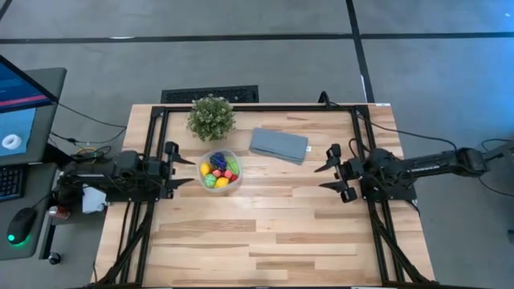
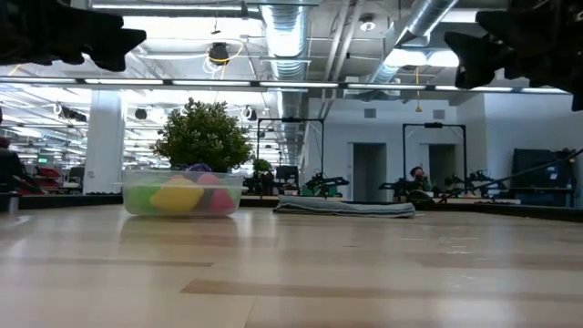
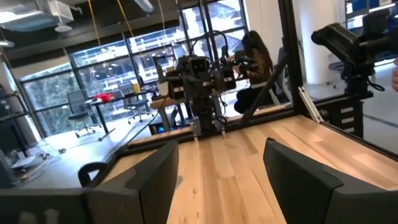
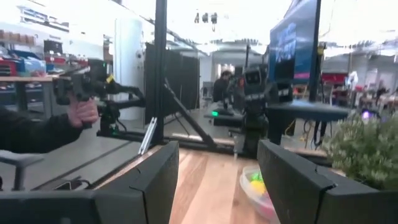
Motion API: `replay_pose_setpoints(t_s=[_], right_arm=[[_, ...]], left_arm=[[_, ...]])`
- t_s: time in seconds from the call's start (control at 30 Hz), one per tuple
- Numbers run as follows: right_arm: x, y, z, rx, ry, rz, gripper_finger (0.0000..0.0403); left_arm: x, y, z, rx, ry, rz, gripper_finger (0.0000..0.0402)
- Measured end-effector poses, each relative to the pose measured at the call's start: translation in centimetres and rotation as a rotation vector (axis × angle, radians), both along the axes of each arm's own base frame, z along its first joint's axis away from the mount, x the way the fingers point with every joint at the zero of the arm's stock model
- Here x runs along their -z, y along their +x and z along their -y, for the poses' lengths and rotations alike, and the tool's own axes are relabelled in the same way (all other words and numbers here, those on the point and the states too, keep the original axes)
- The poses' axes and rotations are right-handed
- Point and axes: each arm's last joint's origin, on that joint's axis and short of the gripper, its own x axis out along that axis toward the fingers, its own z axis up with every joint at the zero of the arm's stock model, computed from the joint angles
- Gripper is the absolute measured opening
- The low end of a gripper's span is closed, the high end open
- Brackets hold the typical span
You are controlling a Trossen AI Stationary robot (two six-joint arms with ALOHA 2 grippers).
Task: Pick and placing Produce into tupperware
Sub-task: Return to Home Position
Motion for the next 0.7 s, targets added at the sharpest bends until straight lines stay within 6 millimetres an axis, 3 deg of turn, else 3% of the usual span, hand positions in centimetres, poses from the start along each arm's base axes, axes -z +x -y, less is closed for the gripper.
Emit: replay_pose_setpoints(t_s=[0.27,0.7], right_arm=[[-1.0,-1.4,-0.1,0.004,-0.046,0.097,0.0243],[-0.2,-3.7,-1.0,0.010,-0.035,0.041,0.0243]], left_arm=[[0.3,0.1,0.1,0.034,-0.011,-0.010,0.0226],[0.3,0.1,0.1,0.038,0.008,-0.023,0.0226]])
